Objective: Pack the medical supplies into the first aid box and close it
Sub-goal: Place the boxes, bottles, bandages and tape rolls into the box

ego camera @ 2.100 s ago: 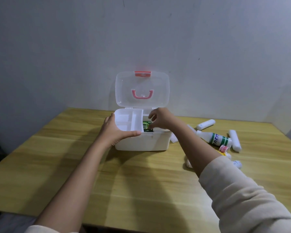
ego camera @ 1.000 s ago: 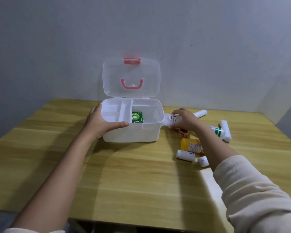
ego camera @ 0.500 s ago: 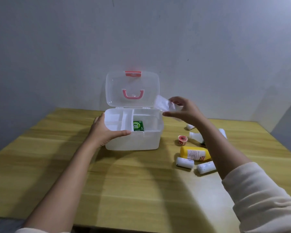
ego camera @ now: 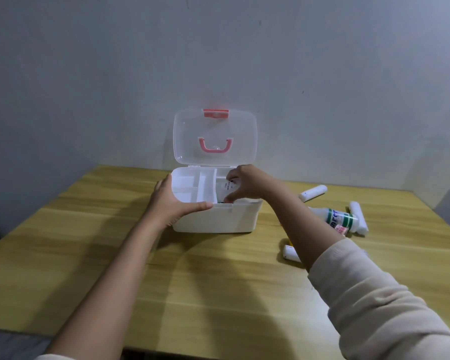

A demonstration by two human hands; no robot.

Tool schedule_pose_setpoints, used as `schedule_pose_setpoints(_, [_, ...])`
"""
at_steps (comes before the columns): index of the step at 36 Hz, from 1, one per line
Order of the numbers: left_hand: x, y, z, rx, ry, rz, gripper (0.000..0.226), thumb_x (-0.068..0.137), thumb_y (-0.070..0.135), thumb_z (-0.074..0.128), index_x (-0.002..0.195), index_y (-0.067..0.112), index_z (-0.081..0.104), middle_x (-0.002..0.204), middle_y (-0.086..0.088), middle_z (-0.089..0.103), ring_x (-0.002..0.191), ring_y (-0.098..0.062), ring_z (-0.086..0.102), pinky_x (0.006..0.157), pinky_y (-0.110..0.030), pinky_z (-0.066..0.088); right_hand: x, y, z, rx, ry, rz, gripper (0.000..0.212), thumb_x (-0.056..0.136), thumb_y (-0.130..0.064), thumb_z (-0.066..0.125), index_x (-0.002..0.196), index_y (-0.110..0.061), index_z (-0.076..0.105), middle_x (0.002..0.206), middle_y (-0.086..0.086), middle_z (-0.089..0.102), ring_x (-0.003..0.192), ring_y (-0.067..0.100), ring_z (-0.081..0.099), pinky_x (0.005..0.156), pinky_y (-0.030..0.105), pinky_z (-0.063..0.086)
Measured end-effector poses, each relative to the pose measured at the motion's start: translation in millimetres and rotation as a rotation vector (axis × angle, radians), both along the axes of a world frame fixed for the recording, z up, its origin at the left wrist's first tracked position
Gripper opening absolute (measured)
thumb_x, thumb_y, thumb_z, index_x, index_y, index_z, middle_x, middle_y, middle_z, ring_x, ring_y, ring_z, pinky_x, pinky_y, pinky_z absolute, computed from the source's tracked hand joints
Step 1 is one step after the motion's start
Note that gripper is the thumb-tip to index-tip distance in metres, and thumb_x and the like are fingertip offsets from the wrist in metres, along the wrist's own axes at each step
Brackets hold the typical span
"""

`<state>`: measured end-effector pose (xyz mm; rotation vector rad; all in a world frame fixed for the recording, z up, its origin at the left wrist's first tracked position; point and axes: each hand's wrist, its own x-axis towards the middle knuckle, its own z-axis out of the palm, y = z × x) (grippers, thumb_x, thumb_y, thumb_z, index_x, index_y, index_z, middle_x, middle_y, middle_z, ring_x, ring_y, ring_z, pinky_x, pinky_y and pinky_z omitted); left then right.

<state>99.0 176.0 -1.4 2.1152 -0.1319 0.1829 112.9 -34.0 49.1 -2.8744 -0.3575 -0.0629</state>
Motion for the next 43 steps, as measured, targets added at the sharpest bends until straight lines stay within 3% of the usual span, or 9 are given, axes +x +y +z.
schedule_pose_setpoints(6, [0.5, 0.5, -0.3, 0.016, -0.005, 0.004, 0.122, 0.027, 0.072, 0.076, 0.136, 0.027, 0.047, 0.135, -0.002, 0.048, 0.126, -0.022, 0.046, 0.100, -0.040, 0.046, 3.7, 11.4, -9.8, -0.023, 0.020, 0.023, 0.061, 0.073, -0.046, 0.070, 0.124, -0.015, 0.056, 0.120, 0.005, 0.063, 0.108, 0.022, 0.055, 0.084, 0.029, 0.041])
schedule_pose_setpoints(9, [1.3, 1.0, -0.8, 0.028, 0.000, 0.012, 0.122, 0.027, 0.073, 0.075, 0.136, 0.027, 0.047, 0.136, -0.002, 0.048, 0.126, -0.022, 0.046, 0.101, -0.041, 0.046, 2.9, 10.8, -7.9, 0.007, 0.043, 0.022, 0.065, 0.073, -0.039, 0.073, 0.129, -0.014, 0.052, 0.126, 0.004, 0.061, 0.114, 0.021, 0.056, 0.090, 0.026, 0.041])
schedule_pose_setpoints(14, [3.3, 0.8, -1.9, 0.032, -0.009, 0.004, 0.121, 0.027, 0.073, 0.076, 0.135, 0.028, 0.048, 0.135, -0.001, 0.050, 0.124, -0.022, 0.048, 0.100, -0.042, 0.047, 3.4, 6.3, -7.5, -0.096, 0.066, -0.011, 0.063, 0.076, -0.023, 0.072, 0.133, -0.015, 0.047, 0.135, 0.007, 0.053, 0.126, 0.025, 0.046, 0.102, 0.035, 0.041])
schedule_pose_setpoints(17, [4.1, 1.6, -3.3, 0.028, -0.008, 0.001, 0.120, 0.028, 0.074, 0.077, 0.135, 0.029, 0.048, 0.135, -0.001, 0.051, 0.123, -0.022, 0.049, 0.099, -0.044, 0.048, 5.8, 4.5, -7.6, -0.120, 0.045, -0.026, 0.056, 0.076, -0.017, 0.071, 0.128, -0.013, 0.053, 0.132, 0.008, 0.055, 0.123, 0.025, 0.047, 0.097, 0.032, 0.042])
schedule_pose_setpoints(27, [3.6, 1.3, -3.1, 0.028, -0.014, 0.006, 0.123, 0.027, 0.073, 0.076, 0.137, 0.027, 0.047, 0.136, -0.002, 0.049, 0.125, -0.022, 0.047, 0.100, -0.041, 0.047, 9.2, 10.9, -11.2, 0.031, 0.017, -0.088, 0.065, 0.065, -0.023, 0.082, 0.124, -0.014, 0.058, 0.125, 0.006, 0.061, 0.117, 0.023, 0.053, 0.097, 0.034, 0.045])
schedule_pose_setpoints(37, [1.8, 1.5, -1.9, 0.037, -0.011, 0.005, 0.124, 0.027, 0.074, 0.075, 0.138, 0.026, 0.046, 0.137, -0.003, 0.048, 0.126, -0.023, 0.046, 0.101, -0.043, 0.046, 6.9, 15.8, -15.7, 0.155, -0.024, -0.096, 0.070, 0.063, -0.029, 0.083, 0.126, -0.014, 0.056, 0.127, 0.006, 0.060, 0.116, 0.021, 0.054, 0.085, 0.021, 0.038])
schedule_pose_setpoints(40, [1.2, 1.0, -1.7, 0.038, -0.015, 0.004, 0.124, 0.027, 0.075, 0.075, 0.138, 0.026, 0.046, 0.137, -0.003, 0.049, 0.126, -0.023, 0.046, 0.101, -0.044, 0.046, 4.3, 11.7, -10.8, 0.192, -0.010, -0.096, 0.070, 0.063, -0.026, 0.084, 0.125, -0.011, 0.056, 0.124, 0.009, 0.061, 0.115, 0.023, 0.055, 0.093, 0.029, 0.045])
schedule_pose_setpoints(43, [0.7, 0.1, -1.2, 0.028, -0.025, 0.002, 0.121, 0.028, 0.073, 0.075, 0.136, 0.026, 0.049, 0.134, -0.002, 0.051, 0.125, -0.023, 0.047, 0.097, -0.040, 0.046, 1.4, 6.0, -4.9, 0.229, -0.017, -0.081, 0.062, 0.067, -0.022, 0.082, 0.122, -0.007, 0.058, 0.121, 0.011, 0.062, 0.110, 0.024, 0.058, 0.087, 0.026, 0.044])
